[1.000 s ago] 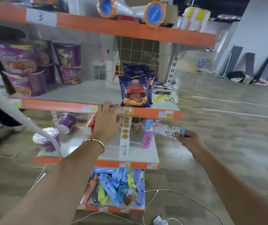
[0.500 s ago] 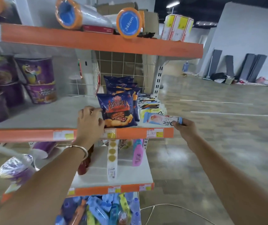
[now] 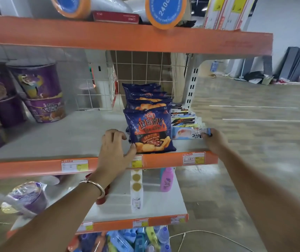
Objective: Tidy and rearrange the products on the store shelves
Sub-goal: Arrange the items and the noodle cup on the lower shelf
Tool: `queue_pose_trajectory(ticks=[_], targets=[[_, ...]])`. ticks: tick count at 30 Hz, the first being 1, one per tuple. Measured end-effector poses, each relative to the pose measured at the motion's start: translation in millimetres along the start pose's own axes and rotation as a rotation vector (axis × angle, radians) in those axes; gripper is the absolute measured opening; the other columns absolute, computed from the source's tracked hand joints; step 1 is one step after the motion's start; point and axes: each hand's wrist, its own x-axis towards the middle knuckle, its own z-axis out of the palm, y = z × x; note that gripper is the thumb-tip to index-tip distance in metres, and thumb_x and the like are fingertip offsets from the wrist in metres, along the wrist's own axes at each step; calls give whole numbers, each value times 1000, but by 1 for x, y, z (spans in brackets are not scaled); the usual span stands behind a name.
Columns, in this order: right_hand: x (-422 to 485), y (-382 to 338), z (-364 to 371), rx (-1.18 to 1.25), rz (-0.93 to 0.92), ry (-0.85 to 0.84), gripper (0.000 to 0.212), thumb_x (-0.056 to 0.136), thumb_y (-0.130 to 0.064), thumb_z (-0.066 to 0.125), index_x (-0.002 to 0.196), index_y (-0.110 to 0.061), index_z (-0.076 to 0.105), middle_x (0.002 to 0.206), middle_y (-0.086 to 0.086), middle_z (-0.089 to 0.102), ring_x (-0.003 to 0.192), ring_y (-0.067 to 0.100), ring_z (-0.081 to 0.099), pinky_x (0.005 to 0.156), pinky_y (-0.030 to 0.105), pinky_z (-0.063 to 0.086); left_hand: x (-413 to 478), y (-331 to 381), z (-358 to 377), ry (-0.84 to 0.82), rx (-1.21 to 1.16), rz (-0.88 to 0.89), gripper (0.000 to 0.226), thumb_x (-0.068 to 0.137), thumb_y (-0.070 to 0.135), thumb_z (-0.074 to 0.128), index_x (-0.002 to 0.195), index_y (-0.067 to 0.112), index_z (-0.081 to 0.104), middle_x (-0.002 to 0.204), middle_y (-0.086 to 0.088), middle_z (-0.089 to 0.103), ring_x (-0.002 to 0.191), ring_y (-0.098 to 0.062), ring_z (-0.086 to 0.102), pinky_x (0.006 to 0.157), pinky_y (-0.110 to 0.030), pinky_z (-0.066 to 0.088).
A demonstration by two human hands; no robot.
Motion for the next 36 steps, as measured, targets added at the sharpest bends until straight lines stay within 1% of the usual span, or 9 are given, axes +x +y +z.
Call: queue_pose_trajectory(ticks=[5, 11, 14, 17, 21, 27, 31, 33, 36], targets=[[7, -3, 5, -78, 26, 48, 22, 87, -36, 55, 91, -14, 59, 97, 18, 64, 93, 38, 59, 81, 42, 50, 0, -2, 3, 23, 18, 14, 44, 79, 40, 58, 103, 4, 51, 110, -13, 47, 104, -27, 47, 79, -27, 41], [19, 4, 8, -83, 56, 71, 26, 84, -39, 57, 67, -20, 51, 86, 17, 60, 80, 33, 55, 66, 35, 39, -1, 1, 5, 47, 27, -7, 45, 78, 34, 67, 107, 3, 53, 112, -14, 50, 106, -27, 49, 77, -27, 42], [13, -2, 6, -126, 61, 73, 23, 87, -38, 56, 89, -16, 60, 104, 21, 62, 96, 38, 57, 73, 37, 42, -2, 2, 5, 52, 44, -12, 51, 78, 42, 61, 108, 3, 53, 111, -15, 51, 104, -28, 50, 75, -29, 45], [4, -4, 1, -130, 76, 100, 41, 89, -40, 54, 117, -10, 55, 126, 21, 51, 115, 41, 48, 95, 45, 41, -2, 3, 3, 35, 42, -31, 54, 79, 45, 59, 112, 3, 52, 115, -15, 50, 106, -27, 48, 82, -29, 43], [-11, -5, -5, -156, 64, 118, 47, 92, -43, 45, 127, -12, 50, 136, 22, 42, 128, 40, 36, 107, 51, 28, -3, 4, 2, 32, 50, -54, 55, 82, 47, 59, 116, 4, 50, 119, -13, 47, 110, -26, 45, 91, -33, 42], [-38, 14, -20, -163, 105, 108, 44, 94, -43, 36, 125, -16, 51, 133, 20, 45, 128, 36, 37, 106, 49, 26, -6, 11, -7, -1, 46, -114, 58, 84, 46, 58, 121, 3, 47, 123, -16, 44, 114, -30, 41, 96, -37, 41], [-66, 34, -29, -147, 93, 73, 44, 96, -37, 35, 124, -8, 53, 126, 29, 48, 126, 38, 37, 104, 43, 29, -29, 18, -18, 27, 26, -146, 63, 85, 52, 38, 124, 3, 42, 125, -19, 38, 114, -33, 39, 100, -41, 38], [-79, 45, -30, -152, 104, 24, 45, 96, -38, 34, 121, -7, 54, 124, 30, 50, 124, 39, 39, 102, 44, 31, -48, 19, -21, 35, 71, -118, 58, 86, 48, 36, 124, 5, 40, 125, -20, 37, 112, -35, 40, 99, -43, 38], [-83, 59, -22, -227, 142, -121, 53, 89, -50, 28, 93, -8, 60, 105, 26, 59, 106, 38, 52, 93, 45, 39, -78, 18, -28, 40, 148, -152, 52, 86, 47, 36, 122, 10, 39, 124, -21, 41, 108, -37, 43, 95, -46, 40]])
